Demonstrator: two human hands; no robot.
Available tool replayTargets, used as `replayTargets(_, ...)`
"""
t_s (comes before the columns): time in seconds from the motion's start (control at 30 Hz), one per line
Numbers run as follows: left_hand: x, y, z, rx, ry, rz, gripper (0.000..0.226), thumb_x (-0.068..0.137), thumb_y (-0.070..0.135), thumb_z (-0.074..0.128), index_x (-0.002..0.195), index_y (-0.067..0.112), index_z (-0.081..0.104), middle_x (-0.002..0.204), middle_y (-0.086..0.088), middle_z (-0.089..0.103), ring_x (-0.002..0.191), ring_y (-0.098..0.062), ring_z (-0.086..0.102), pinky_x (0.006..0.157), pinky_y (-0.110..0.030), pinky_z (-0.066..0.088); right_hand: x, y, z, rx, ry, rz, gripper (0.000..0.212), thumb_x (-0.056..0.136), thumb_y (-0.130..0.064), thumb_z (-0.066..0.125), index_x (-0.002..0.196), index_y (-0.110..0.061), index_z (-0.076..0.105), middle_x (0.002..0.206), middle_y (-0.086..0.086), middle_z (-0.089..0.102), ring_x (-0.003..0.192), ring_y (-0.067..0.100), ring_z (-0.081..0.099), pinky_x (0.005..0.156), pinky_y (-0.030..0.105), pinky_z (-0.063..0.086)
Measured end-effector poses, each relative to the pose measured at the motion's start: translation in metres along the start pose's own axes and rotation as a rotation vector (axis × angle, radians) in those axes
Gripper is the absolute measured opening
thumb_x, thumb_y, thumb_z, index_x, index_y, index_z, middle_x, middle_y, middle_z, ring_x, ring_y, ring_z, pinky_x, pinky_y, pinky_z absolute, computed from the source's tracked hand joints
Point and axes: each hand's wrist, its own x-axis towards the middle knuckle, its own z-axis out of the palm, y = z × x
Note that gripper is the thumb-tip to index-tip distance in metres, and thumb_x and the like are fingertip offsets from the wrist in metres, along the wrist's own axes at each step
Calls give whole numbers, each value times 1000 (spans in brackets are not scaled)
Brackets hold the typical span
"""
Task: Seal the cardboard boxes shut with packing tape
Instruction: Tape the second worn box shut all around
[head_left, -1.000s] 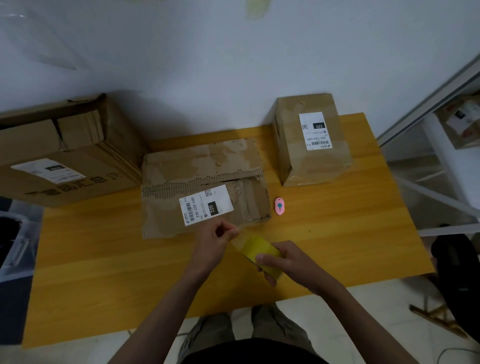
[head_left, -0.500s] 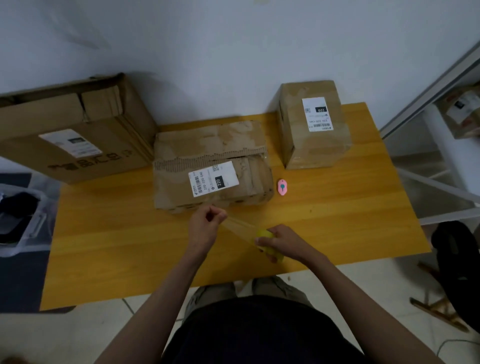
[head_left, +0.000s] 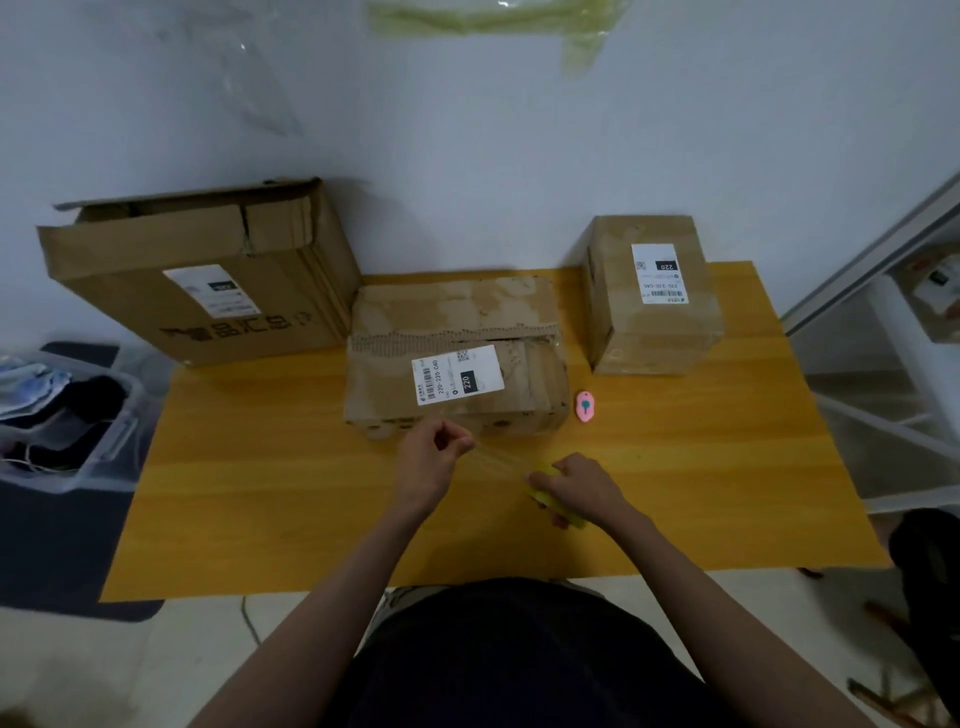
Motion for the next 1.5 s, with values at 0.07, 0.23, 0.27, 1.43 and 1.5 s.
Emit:
replayTargets(0.07, 7, 10, 0, -20, 13, 28, 13, 90, 10, 74, 81, 18, 69, 84, 8, 70, 82, 1, 64, 79, -17, 52, 5, -8, -5, -74, 74, 6, 62, 75, -71, 58, 80, -10, 64, 81, 7, 74, 77, 28, 71, 77, 46, 60)
replayTargets(0.23, 15, 26, 4, -65, 38, 40, 8, 92, 8, 71, 85, 10, 68, 89, 5, 70, 84, 7, 61, 72, -8, 47, 2, -25, -26, -217, 154, 9, 51, 93, -60, 53, 112, -13, 62, 51, -4, 66, 56, 9, 67, 65, 29, 53)
replayTargets(0.27, 15, 26, 5, -85, 34, 25, 6, 92, 8, 71, 87, 9, 67, 91, 4, 70, 87, 5, 61, 76, -12, 48, 0, -26, -28, -251, 170, -16, 48, 95, -58, 52, 119, -17, 57, 52, -5, 67, 52, 6, 65, 62, 27, 50)
replayTargets(1.43, 68, -72, -169, 468, 95, 242, 20, 93, 0, 62, 82, 16, 58, 83, 5, 50, 76, -19, 53, 62, -29, 34, 33, -142, 145, 419, -368, 9, 45, 98, -28, 63, 135, -4, 55, 133, 20, 61, 120, 38, 60, 102, 52, 47)
replayTargets(1.5, 76, -63, -170, 513, 30, 331, 20, 94, 2, 62, 83, 18, 57, 85, 6, 50, 79, -24, 57, 65, -35, 41, 34, -145, 152, 488, -352, 36, 38, 103, -22, 56, 136, -5, 57, 134, 17, 61, 122, 35, 59, 105, 51, 47)
